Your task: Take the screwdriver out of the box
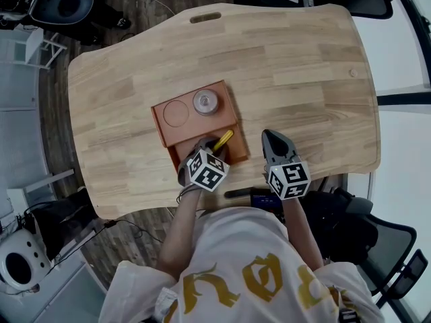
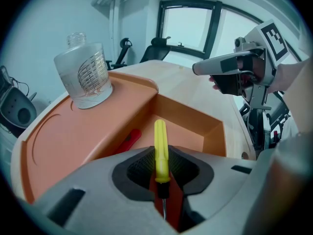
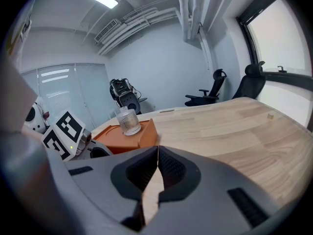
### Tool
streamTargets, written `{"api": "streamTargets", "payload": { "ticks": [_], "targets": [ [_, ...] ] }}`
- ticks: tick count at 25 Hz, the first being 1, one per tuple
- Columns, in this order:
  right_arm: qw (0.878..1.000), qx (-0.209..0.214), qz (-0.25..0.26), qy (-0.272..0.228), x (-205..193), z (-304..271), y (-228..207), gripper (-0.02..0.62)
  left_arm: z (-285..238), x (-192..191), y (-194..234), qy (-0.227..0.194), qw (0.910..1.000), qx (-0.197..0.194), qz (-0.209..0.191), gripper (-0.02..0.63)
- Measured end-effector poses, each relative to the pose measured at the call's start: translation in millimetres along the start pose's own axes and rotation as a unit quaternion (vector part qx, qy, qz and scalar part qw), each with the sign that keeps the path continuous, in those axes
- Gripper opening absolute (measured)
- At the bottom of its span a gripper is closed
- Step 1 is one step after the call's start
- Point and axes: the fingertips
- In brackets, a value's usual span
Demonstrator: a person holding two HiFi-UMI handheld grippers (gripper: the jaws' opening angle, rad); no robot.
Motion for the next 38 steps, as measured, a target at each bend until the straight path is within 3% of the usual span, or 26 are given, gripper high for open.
{"api": "streamTargets", "payload": {
  "ticks": [27,38],
  "targets": [
    [1.0,0.006,-0.003,-0.018,6.7,14.5,0.5,0.011,23.6,13.4,-4.7,-0.039,0.9989,0.021,-0.019,0.086],
    [0.999,0.015,0.017,-0.042,23.6,23.7,18.0,0.011,56.4,26.8,-11.0,-0.095,0.9937,0.046,-0.038,0.086]
  ]
}}
Point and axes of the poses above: the fingertips, and each gripper's own axes: z backward along the fingers, y to its left, x out of its top, and after that the axes turned 12 degrees about -x, right-handed
